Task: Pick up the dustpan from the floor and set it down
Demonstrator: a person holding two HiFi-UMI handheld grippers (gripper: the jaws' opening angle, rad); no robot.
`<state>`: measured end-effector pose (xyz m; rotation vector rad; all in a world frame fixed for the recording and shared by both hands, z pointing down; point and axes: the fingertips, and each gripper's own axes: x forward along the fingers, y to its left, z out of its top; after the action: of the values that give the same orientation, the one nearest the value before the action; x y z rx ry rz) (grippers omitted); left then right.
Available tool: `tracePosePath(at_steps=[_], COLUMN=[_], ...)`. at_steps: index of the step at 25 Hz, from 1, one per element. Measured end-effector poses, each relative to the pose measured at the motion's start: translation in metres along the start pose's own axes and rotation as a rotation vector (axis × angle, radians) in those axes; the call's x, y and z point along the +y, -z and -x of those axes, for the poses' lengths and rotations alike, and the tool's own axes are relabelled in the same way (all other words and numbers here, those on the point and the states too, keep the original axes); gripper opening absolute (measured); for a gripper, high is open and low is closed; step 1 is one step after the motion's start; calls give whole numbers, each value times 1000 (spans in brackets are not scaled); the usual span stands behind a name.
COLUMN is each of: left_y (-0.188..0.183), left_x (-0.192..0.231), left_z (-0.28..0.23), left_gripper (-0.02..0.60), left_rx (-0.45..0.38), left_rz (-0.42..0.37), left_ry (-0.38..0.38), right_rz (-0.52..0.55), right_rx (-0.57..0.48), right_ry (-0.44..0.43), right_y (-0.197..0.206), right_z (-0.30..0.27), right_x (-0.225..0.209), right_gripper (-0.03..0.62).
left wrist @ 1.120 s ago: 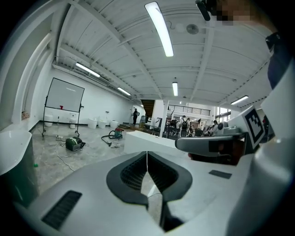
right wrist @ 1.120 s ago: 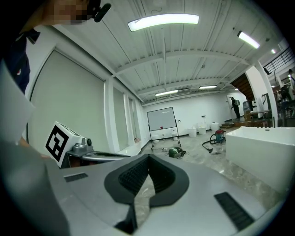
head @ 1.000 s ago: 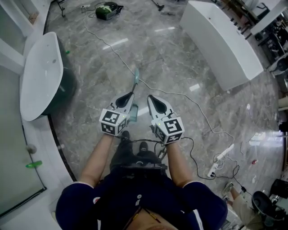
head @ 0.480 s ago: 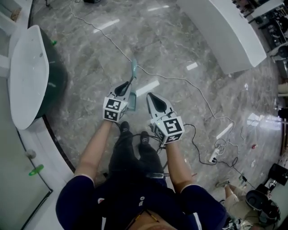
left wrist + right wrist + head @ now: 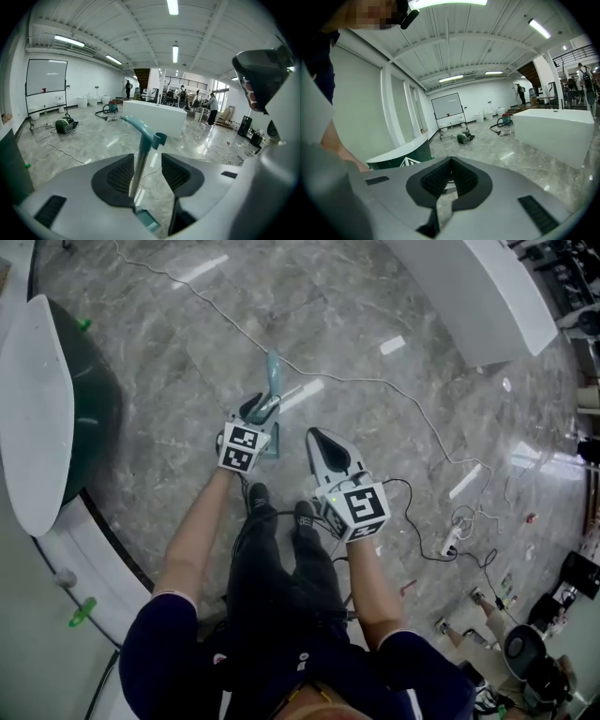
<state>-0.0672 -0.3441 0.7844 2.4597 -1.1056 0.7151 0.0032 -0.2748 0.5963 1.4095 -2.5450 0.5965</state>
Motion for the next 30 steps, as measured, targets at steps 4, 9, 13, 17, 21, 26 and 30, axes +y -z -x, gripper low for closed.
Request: tracePosePath(at_steps=[4,9,13,17,21,26,30], left_y=[9,3,-2,-6,-5,-4,-4], left_x=[2,7,8,7,10,10,11], left_z=[-22,-38,-40,-40,-37,-24,-11], left_gripper=[141,140,140,136,104,98,98], left_rx=[15,-10,-31,-47,-42,-30,-31], left_rz=[-31,-58,-91,-112,-124,-133,-139], left_ry=[27,30,32,34,14,1,-15], right_rz=[-7,-31,-39,-39,-41,-39,-37], right_rx=[20,35,39,35,33,22,14], right_ry=[20,47,62,70,74,70,58], right_y=[14,24,31,33,33,28,22], right_z=[-5,-8,-7,-5,-2,4,6], right_x=[-6,-16,-19,-18,-17,-10,-7], right_gripper=[6,6,6,6,6,6,6])
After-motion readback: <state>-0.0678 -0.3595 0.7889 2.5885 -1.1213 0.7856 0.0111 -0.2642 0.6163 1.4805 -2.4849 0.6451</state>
